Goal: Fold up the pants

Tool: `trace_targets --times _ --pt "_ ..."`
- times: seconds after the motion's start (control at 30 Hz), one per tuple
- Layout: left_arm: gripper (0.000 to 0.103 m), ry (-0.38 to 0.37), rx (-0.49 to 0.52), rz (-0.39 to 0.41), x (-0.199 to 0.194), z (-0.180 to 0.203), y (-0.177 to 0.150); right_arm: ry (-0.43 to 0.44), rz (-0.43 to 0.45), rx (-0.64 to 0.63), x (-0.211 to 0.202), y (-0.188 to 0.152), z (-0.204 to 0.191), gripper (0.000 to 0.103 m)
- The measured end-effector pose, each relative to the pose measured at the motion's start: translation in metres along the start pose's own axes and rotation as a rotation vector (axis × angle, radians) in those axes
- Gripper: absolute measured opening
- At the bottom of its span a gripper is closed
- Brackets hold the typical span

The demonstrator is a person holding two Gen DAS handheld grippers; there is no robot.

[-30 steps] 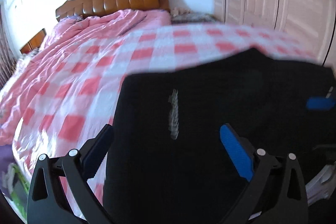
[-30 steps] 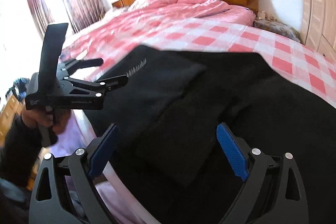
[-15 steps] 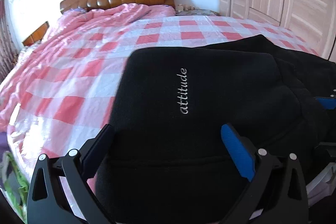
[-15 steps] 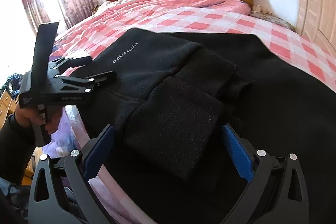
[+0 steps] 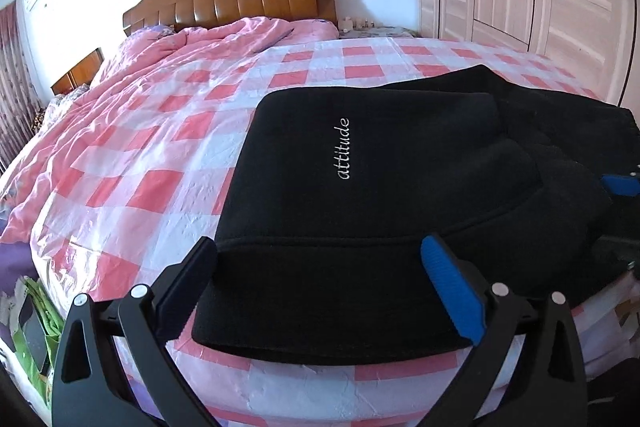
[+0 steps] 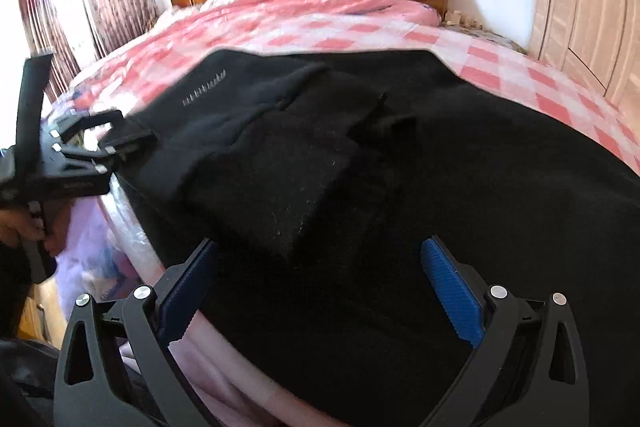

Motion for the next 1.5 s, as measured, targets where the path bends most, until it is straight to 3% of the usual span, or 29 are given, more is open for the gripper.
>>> trace_targets --times 0.27,0.4,0.5,0.6,0.73,0.9,1.1,1.3,1.5 --pt "0.102 0.049 0.050 0.006 -0.007 0.004 0.002 -0.023 0.150 0.100 -0.078 -0.022 0.026 0.097" --pt "0.101 0.099 0.082 0.041 -0.022 0.011 0.009 -0.109 0.243 0.210 -0.132 -0.055 0.055 0.097" --pt "0.101 0.063 0.093 0.103 -0.045 0.027 0.022 -0.174 0.314 0.344 -0.167 -0.086 0.086 0.098" --pt "0.101 -0.020 0.138 0.143 -0.061 0.059 0.031 -0.190 0.388 0.503 -0.190 -0.116 0.117 0.098" --pt "0.101 -0.148 0.189 0.126 -0.062 0.109 0.035 -0.169 0.424 0.619 -0.196 -0.133 0.145 0.098" --pt "0.101 -0.180 0.247 0.067 -0.038 0.147 0.026 -0.105 0.414 0.661 -0.183 -0.126 0.163 0.098" --pt "0.102 -0.259 0.177 -0.001 -0.021 0.142 0.021 -0.096 0.357 0.657 -0.171 -0.114 0.163 0.099" --pt "0.102 -0.256 0.173 0.015 -0.024 0.142 0.019 -0.061 0.206 0.674 -0.159 -0.105 0.151 0.099" --pt "0.102 -0.274 0.148 0.028 -0.024 0.140 0.017 -0.056 0.223 0.745 -0.153 -0.093 0.163 0.099"
Point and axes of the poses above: each gripper's, at about its wrist camera, not at the fingertips, and x roughly the way its jaws point, z to its right, y to its top, the point moved 3 cm from there along x, roughly the way its jaws point, and after that the axes turned 13 degrees about y, right-handed, at the moved point
